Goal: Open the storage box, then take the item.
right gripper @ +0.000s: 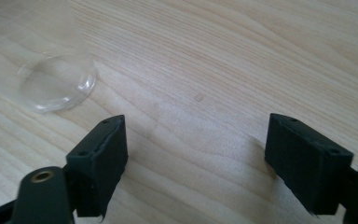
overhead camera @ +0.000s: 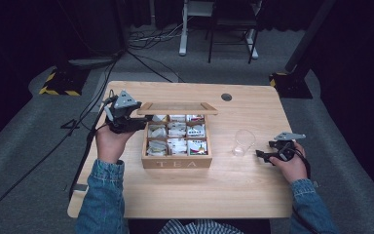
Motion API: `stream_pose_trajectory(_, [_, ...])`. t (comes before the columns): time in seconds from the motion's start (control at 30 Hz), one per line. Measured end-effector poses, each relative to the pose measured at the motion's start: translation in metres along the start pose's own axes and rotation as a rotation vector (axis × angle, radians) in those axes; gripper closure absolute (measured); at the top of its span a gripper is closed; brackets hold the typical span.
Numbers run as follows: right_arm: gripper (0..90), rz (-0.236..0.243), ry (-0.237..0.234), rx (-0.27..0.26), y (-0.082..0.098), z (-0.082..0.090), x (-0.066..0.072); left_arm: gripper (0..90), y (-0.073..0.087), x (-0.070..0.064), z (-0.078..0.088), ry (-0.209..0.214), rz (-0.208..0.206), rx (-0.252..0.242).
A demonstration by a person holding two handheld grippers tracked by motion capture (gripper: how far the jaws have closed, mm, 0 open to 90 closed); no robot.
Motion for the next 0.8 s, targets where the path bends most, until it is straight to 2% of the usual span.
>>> stream_pose_trajectory(0.17, [30.0,-0.009,-0.007,-0.005,0.0,0.006,0.003,39.8,-0.001,0.003,-0.002,-0.002,-0.006,-0.008])
stream_pose_trajectory(0.4, [37.5,0.011,-0.002,-0.014,0.001,0.019,0.008,39.9,-0.002,0.004,-0.003,0.002,-0.007,-0.013])
stream_pose_trajectory(0.63, [40.7,0.01,-0.022,-0.036,-0.006,0.031,0.013,39.9,-0.002,0.003,-0.003,0.002,-0.011,-0.009])
stream_pose_trajectory(0.8, [42.1,0.009,-0.022,-0.026,-0.007,0.037,0.016,39.7,-0.002,0.002,-0.004,-0.002,-0.021,-0.006])
Point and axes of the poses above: each handheld gripper's, and its own axes: z roughly backward along the jaws, y roughly out of its underside, x roughly to its left, the point moved 3 cm from there along -z, roughly forward along the jaws, and after that the axes turned 6 degrees about -z, right-handed, at the moved point
